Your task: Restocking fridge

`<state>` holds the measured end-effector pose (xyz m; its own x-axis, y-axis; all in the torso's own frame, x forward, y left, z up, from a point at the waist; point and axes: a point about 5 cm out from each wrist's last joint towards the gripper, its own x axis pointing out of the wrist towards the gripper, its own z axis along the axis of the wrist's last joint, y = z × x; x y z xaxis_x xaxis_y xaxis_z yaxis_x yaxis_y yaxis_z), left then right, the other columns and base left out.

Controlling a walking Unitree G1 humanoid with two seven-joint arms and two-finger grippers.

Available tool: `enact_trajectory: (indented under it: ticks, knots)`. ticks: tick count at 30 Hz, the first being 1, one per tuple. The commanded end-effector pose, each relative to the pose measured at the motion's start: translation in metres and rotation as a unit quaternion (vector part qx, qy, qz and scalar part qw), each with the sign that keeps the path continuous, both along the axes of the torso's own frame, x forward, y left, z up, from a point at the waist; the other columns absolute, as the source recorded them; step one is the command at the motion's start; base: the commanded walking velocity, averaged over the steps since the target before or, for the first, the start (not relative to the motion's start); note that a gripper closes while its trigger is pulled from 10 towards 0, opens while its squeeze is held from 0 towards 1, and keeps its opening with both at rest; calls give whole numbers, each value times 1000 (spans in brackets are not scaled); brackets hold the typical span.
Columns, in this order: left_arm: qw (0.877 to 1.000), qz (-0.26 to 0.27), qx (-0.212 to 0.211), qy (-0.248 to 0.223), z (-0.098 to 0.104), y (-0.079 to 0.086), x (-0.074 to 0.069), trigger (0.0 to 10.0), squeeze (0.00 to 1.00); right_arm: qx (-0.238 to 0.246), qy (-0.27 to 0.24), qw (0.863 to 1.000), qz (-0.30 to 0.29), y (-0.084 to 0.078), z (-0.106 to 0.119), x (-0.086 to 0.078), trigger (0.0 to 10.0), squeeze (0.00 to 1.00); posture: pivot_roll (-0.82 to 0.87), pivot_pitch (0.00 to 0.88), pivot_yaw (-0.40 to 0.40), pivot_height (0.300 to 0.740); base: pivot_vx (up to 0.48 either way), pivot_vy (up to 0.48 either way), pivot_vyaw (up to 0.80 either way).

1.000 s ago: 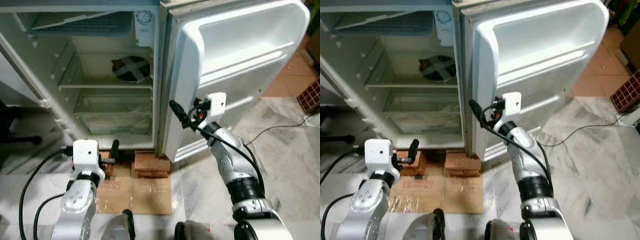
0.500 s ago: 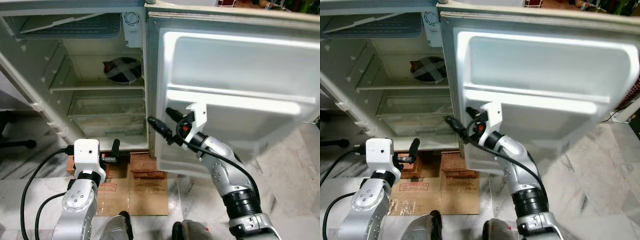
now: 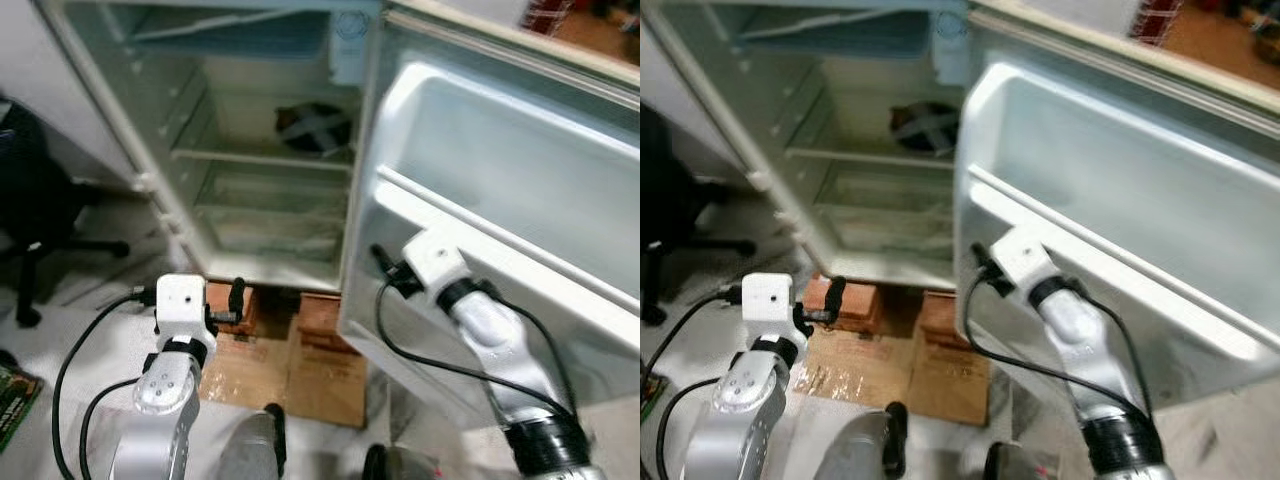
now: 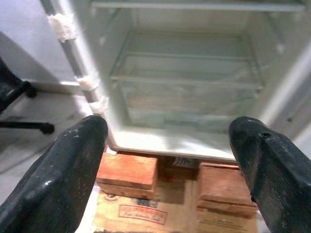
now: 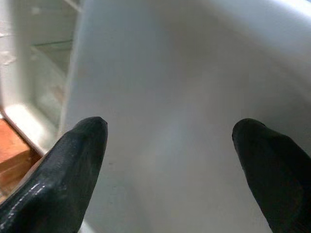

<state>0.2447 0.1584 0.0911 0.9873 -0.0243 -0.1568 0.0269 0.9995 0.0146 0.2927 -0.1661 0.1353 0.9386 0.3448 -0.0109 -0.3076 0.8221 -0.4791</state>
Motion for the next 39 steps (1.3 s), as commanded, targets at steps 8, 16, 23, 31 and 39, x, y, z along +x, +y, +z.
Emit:
enact_trajectory:
  ticks: [8,16,23,31,39]
  knots:
    - [1000,-3,4,0,-3,0,7,10000,0,58,-95,990,83,18,49,-27,10000,0,-18,125,23,740,0,0,0]
    - [1000,-1,6,-3,-4,2,8,10000,0,65,-40,977,198,40,45,-42,10000,0,-12,116,18,740,0,0,0]
    - [1000,-3,3,-7,-4,1,10,10000,0,79,-19,968,237,46,46,-55,10000,0,-23,104,23,740,0,0,0]
    - [1000,-9,4,-11,-4,-1,15,10000,0,66,-93,975,192,47,68,-40,10000,0,-22,93,28,740,0,0,0]
    - [1000,-10,3,-12,-4,-2,16,10000,0,66,-119,984,116,35,76,3,10000,0,-8,92,25,740,0,0,0]
